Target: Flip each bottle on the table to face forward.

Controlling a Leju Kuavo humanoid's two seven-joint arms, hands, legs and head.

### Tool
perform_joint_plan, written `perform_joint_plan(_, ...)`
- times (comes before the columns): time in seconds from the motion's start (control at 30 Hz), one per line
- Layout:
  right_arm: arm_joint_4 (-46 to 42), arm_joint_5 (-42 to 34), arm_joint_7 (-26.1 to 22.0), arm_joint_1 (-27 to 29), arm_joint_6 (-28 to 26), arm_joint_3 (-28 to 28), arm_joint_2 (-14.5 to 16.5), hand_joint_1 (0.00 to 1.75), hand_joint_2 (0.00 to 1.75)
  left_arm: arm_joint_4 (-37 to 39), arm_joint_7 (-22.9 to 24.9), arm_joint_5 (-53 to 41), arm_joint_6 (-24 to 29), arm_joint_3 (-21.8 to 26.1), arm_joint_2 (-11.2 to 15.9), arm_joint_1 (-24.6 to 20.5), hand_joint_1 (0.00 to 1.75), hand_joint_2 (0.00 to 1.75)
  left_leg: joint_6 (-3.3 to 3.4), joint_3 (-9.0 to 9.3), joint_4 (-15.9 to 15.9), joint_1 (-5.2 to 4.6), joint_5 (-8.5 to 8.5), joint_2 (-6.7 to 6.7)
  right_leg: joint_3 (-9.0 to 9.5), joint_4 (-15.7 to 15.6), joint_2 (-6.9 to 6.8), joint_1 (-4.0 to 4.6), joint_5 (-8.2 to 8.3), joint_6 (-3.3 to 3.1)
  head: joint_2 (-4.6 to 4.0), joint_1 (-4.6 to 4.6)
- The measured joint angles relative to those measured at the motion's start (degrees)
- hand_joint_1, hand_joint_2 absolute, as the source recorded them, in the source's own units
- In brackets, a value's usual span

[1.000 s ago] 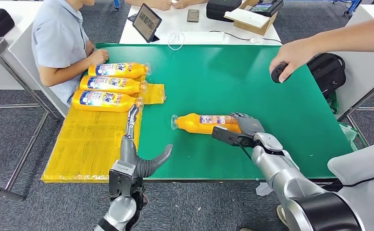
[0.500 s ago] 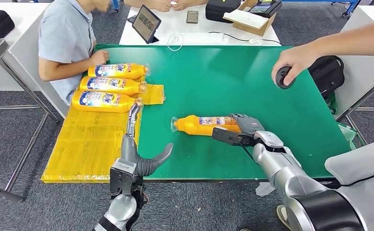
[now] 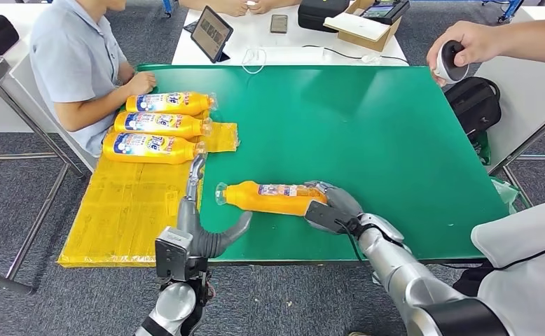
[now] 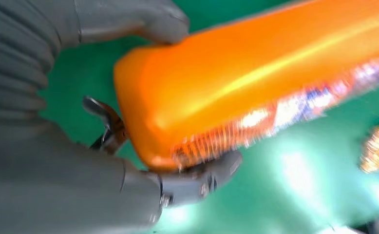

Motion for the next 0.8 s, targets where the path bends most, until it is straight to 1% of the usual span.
perform_joint_plan(0.13, -3.5, -8.6, -0.4, 2.2, -0.9, 0.0, 0.5, 1.75, 1.75, -0.4, -0.7, 1.3, 0.5, 2.1, 0.0, 1.5, 0.0, 1.75, 0.0, -0.14, 0.0, -0.01, 0.01, -0.05, -0.1, 0.0, -0.03, -0.02, 0.0, 0.0, 0.0, 0.0)
perform_joint_plan(0.37, -6.8, -15.3, -0.4, 5.3, -2.6, 0.2, 0.1, 1.75, 1.75, -1.5, -1.5, 3.2, 2.4, 5.2, 0.0, 5.0, 0.0, 1.75, 0.01, -0.36, 0.0, -0.05, -0.01, -0.13, -0.28, 0.0, -0.07, -0.05, -0.01, 0.01, 0.0, 0.02)
perform_joint_plan(0.6, -8.0, -16.3, -0.5, 6.7, -3.2, 0.4, -0.3, 1.75, 1.75, -2.0, -1.4, 4.0, 2.9, 6.6, 0.0, 6.8, 0.0, 1.75, 0.01, -0.41, 0.0, -0.04, 0.0, -0.13, -0.36, 0.0, -0.07, -0.04, -0.01, 0.01, 0.0, 0.01)
perform_joint_plan(0.7, -8.2, -15.2, -0.5, 7.4, -5.7, 1.7, -0.9, 1.75, 1.75, -2.0, -0.8, 4.8, 2.9, 7.2, 0.0, 7.5, 0.0, 1.75, 0.01, -0.41, 0.0, -0.03, 0.0, -0.12, -0.37, 0.0, -0.07, -0.03, -0.01, 0.01, 0.0, 0.01)
perform_joint_plan(0.8, -8.2, -12.3, -0.5, 8.0, -9.2, 4.3, -2.0, 1.75, 1.75, -2.0, -0.2, 4.4, 2.4, 7.7, 0.0, 8.0, 0.0, 1.75, 0.01, -0.42, 0.0, -0.03, 0.0, -0.13, -0.37, 0.0, -0.07, -0.04, -0.01, 0.01, 0.0, 0.02)
